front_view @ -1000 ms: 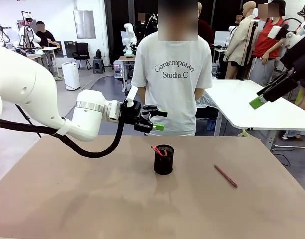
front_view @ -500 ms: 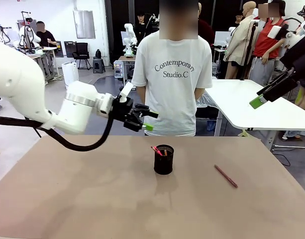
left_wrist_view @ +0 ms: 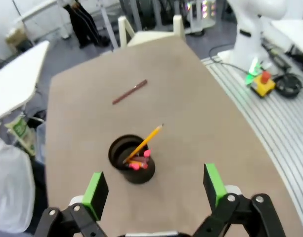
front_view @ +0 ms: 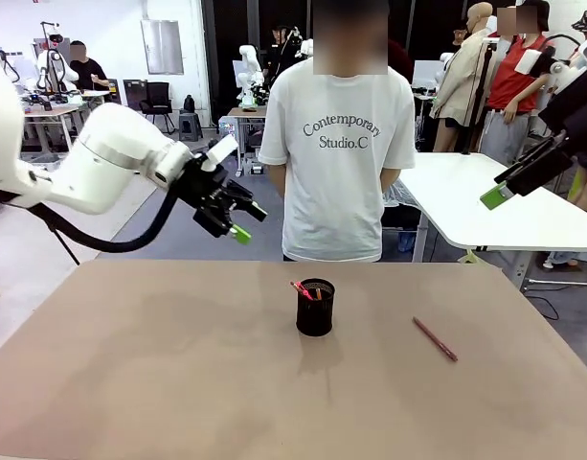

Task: Place the pens into the pen holder.
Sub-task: Pick up a writing instrument from the table and place it into the Pen holder.

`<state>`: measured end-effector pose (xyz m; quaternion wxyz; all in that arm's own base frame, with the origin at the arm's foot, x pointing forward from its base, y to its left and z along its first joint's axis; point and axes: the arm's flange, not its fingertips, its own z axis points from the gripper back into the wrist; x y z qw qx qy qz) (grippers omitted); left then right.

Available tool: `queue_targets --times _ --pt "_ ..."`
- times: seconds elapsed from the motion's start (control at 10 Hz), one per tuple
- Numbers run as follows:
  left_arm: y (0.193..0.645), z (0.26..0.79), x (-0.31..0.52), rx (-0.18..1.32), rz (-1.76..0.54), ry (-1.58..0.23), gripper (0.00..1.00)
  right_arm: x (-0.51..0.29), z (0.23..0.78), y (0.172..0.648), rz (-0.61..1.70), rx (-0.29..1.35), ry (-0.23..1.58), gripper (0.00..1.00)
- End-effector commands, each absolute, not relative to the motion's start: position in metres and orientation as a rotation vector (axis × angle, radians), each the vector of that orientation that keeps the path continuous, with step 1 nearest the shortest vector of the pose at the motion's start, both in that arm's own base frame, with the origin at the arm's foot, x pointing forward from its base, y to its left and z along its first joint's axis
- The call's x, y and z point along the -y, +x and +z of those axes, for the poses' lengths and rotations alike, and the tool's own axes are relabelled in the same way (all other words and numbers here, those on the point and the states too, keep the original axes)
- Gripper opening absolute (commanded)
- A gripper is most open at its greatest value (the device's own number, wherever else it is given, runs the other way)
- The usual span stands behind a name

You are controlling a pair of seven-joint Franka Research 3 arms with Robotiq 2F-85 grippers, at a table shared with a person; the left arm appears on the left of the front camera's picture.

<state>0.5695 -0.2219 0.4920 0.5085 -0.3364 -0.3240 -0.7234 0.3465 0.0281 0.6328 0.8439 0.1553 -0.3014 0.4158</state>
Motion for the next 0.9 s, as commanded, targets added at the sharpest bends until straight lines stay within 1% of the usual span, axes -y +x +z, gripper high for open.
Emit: queue_targets --times 0.0,0.1,0.4,0.5,0.7,0.8 --pt "0.559 0.505 0.194 0.714 -1.648 -0.695 1.00 -0.028 0.633 0.346 0.881 0.643 0.345 1.00" --pt "0.551 0.514 0.176 0.709 -1.574 -0.665 1.00 -0.028 0.633 0.346 0.881 0.643 0.345 1.00" --pt "0.549 0.532 0.125 0.751 -1.498 -0.499 1.00 -0.028 0.633 0.346 0.881 0.643 0.345 1.00" --pt "0.554 0.533 0.111 0.723 -1.484 -0.466 1.00 -0.028 0.633 0.346 0.881 0.643 0.345 1.00" --pt "0.559 0.535 0.100 0.691 -1.484 -0.484 1.00 -0.028 0.633 0.346 0.881 0.643 0.345 1.00" --pt "0.563 0.535 0.095 0.698 -1.491 -0.499 1.00 -0.028 0.633 0.346 0.881 0.643 0.345 1.00"
